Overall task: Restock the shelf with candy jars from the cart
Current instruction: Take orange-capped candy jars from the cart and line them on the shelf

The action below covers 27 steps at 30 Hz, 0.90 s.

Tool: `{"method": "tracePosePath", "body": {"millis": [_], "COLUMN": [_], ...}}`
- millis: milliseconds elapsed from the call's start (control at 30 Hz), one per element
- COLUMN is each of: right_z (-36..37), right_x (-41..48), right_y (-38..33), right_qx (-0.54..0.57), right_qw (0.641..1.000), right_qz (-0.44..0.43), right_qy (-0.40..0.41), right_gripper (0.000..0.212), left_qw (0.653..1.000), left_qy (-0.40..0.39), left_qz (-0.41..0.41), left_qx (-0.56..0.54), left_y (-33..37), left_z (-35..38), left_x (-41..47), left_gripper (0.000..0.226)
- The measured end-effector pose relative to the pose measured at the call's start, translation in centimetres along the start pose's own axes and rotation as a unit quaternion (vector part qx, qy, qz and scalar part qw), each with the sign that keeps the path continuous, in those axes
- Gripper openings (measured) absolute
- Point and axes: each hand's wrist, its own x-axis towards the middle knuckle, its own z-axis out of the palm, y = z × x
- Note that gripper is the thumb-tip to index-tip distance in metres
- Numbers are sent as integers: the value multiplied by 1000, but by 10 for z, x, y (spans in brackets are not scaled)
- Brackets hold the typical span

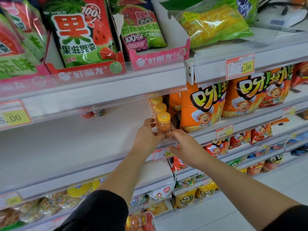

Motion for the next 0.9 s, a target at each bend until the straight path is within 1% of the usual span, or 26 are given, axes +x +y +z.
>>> {"method": "tracePosePath", "body": {"millis": [100, 167, 267, 333, 400, 533, 700, 900], "right_z": [-1, -1, 1, 11, 29, 84, 163, 232], "right_x": [-1, -7, -30, -49, -65, -85, -109, -133], "right_y": [0, -3, -15, -25, -31, -34, -21, 7], "right_qx": [-8, -22, -47, -57, -48, -12, 1, -63], "right_qw": [1000, 1000, 995, 992, 995, 996, 983, 944], "right_qz": [4, 4, -32, -65, -77, -36, 17, 49], "right_qy": [0, 20, 84, 87, 40, -83, -185, -321], "right_gripper": [40, 41, 36, 29, 24, 22, 18, 17], "left_qw": [1000, 1000, 998, 995, 995, 999, 996, 980], "left_qy": [0, 9, 41, 53, 43, 6, 4, 6], "left_qz": [-1, 1, 49, 84, 82, 29, -78, -197], "left_qx": [2, 6, 4, -7, -21, -30, -42, -32], "left_y": [3, 4, -2, -15, -38, -97, -178, -252], "left_z": [-2, -6, -20, -31, -40, -45, -34, -8], "left_x": [-3, -10, -34, -61, -92, -146, -202, -263], "left_gripper": [70, 71, 65, 53, 42, 30, 27, 29]}}
